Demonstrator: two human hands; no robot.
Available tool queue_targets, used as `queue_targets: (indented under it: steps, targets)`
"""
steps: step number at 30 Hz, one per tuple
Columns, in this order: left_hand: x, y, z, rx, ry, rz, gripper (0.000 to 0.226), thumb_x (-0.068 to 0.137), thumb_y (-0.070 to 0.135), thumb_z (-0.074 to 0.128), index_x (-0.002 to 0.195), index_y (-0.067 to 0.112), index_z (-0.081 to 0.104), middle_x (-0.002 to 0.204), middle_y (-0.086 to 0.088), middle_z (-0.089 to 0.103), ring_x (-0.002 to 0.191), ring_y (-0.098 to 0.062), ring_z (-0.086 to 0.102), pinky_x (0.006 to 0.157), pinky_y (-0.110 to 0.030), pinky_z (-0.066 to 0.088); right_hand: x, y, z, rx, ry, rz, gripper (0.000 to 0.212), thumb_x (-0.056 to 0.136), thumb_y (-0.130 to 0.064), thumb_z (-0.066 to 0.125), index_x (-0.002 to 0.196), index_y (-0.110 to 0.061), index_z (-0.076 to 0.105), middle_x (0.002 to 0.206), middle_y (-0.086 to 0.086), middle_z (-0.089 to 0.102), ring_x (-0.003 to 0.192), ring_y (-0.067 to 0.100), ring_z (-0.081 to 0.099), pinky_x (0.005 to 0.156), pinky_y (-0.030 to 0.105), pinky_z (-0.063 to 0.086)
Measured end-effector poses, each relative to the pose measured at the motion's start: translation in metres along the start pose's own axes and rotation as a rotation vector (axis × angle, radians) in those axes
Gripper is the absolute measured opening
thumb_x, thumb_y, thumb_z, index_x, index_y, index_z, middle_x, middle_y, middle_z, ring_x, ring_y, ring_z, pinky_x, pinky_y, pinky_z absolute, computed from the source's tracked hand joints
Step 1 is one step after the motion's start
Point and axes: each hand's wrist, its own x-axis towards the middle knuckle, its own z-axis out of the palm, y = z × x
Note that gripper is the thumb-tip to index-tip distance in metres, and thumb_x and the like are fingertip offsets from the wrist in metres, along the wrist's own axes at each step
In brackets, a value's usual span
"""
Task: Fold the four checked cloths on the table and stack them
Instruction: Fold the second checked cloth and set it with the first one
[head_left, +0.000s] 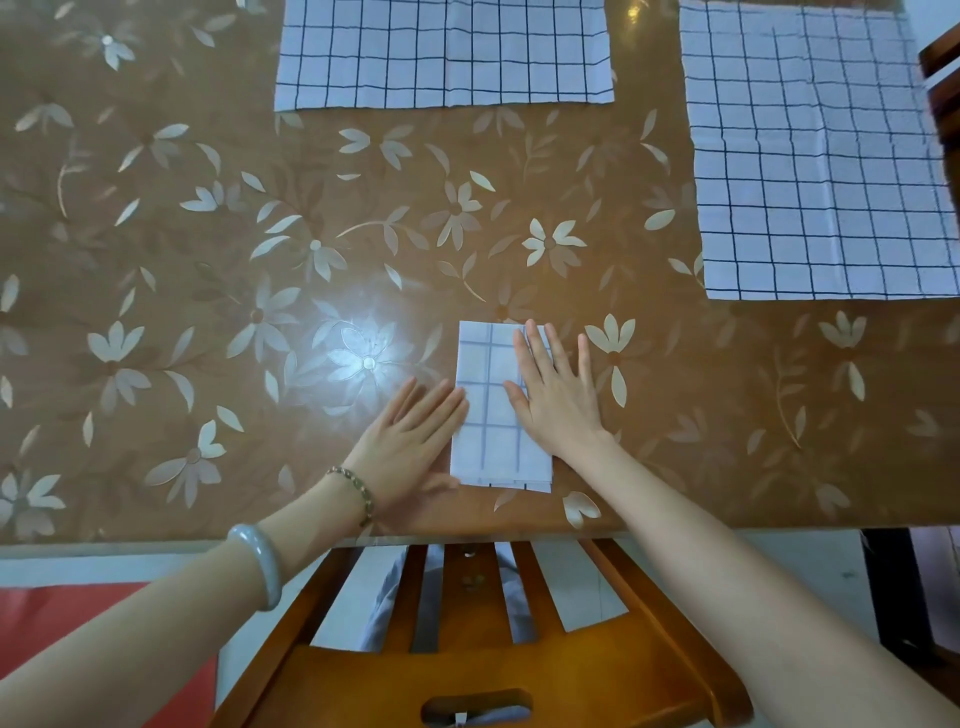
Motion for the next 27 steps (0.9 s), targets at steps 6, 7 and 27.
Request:
queue_targets:
  steps: [6,7,27]
  targets:
    - [0.007,-0.003,-0.021,-0.119,0.055,-0.054,0.078,0.095,0.062,0.010,0.138,0.007,0.045,0.145,-0.010,0.044,0.138,-0.026,0.035,0.113,-0.048,0.017,0.000,-0.001,-0.002,0.012,-0.001,0.002,0.068,0.095,-0.048,0.004,0.152,-0.012,0.008,0.160,0.007,0.009,0.148,0.026,0.009,0.115,0.054,-0.004]
    - [0.017,-0.008,-0.025,-0.138,0.069,-0.095,0.076,0.097,0.059,0.009,0.139,0.006,0.045,0.145,-0.010,0.044,0.137,-0.026,0.037,0.114,-0.046,0.016,0.000,-0.001,-0.002,0.015,-0.005,0.001,0.068,0.095,-0.048,0.004,0.152,-0.012,0.009,0.160,0.007,0.009,0.148,0.026,0.009,0.115,0.054,-0.003]
    - [0.006,-0.005,0.002,-0.065,-0.110,-0.003,0.099,0.086,0.077,0.010,0.149,0.001,0.017,0.155,-0.017,0.018,0.146,-0.030,0.012,0.117,-0.050,0.014,0.000,-0.001,-0.001,0.010,-0.031,0.003,0.069,0.095,-0.050,0.002,0.152,-0.013,0.004,0.161,0.005,0.004,0.148,0.024,0.004,0.115,0.052,-0.007]
